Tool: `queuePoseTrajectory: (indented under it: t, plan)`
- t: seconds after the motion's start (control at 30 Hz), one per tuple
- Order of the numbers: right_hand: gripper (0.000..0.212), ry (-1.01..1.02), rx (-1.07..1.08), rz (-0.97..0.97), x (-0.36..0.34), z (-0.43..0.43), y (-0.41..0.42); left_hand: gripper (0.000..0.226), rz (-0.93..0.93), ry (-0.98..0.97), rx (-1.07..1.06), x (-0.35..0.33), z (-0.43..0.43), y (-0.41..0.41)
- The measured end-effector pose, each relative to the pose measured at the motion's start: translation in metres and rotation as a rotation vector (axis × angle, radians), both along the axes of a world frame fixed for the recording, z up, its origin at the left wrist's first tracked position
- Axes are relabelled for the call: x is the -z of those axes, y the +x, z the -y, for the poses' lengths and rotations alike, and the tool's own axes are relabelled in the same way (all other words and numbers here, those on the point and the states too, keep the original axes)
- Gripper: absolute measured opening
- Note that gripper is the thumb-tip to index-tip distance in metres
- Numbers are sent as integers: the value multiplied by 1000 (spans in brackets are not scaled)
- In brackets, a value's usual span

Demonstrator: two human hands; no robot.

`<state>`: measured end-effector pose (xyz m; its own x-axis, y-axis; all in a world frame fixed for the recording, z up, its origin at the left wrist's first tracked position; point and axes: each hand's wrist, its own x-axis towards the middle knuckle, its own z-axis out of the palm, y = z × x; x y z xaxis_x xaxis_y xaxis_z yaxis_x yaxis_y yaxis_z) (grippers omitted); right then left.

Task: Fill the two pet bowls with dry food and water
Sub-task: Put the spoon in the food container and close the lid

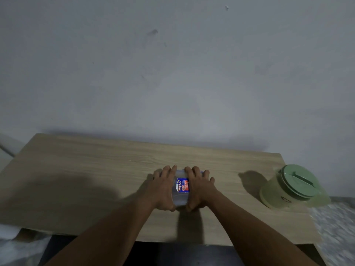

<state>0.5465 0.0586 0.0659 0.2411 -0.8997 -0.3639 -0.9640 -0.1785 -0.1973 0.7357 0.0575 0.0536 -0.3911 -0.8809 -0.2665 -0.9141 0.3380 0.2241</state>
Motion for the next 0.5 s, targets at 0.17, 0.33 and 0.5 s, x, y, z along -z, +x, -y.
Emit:
queuePoseTrajectory:
  t: [0.17, 0.33, 0.5]
  plan:
    - [137, -30, 5, 238, 8, -6, -10, 145, -62, 22, -23, 12, 2, 4]
    - [109, -149, 437, 737, 29, -28, -11, 164, -313, 45, -245, 27, -14, 9]
    - [63, -36, 1193, 1076, 42, -26, 2, 153, -596, 36, -555, 27, -41, 3]
